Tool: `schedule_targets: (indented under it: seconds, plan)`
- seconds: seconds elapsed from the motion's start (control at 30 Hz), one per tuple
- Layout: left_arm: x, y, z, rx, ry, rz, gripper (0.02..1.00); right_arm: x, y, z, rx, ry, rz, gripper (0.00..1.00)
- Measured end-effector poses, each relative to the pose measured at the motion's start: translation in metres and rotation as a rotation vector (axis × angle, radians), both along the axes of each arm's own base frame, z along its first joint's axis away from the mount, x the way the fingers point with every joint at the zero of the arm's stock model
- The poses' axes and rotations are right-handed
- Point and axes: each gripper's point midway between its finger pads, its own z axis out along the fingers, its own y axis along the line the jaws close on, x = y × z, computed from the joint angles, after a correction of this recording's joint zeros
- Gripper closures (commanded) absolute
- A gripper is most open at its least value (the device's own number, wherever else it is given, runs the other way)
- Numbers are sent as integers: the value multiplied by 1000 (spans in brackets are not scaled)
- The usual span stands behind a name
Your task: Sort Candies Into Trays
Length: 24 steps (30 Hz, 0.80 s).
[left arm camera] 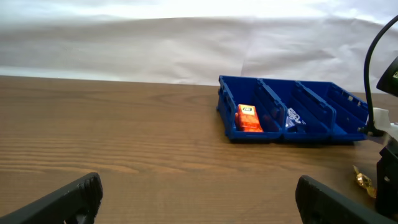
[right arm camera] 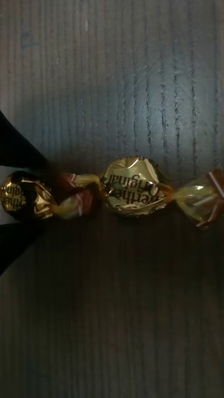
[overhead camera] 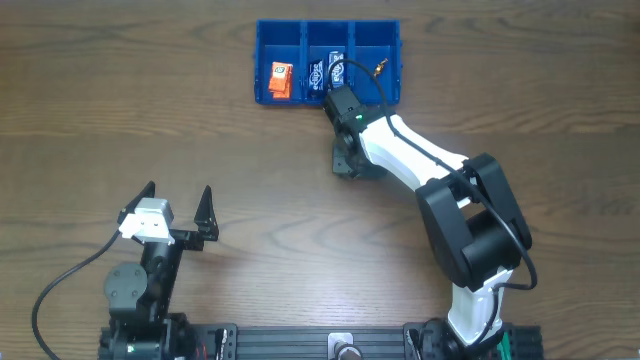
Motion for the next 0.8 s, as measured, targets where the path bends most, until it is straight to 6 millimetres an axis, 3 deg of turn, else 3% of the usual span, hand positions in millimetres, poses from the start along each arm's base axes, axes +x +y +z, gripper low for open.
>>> schedule_targets:
  seconds: [0.2,0.57,0.67,0.8]
  plan:
    - [0,0,0,0,0,0,23,0,0,0,0,0,0,798]
    - [0,0,0,0,0,0,20,0,0,2,-2,-7,2,818]
    - [0,0,0,0,0,0,20,-1,-1,13,-3,-19,4,818]
    - [0,0,0,0,1,0,20,-1,-7,42,-10,-73,0,818]
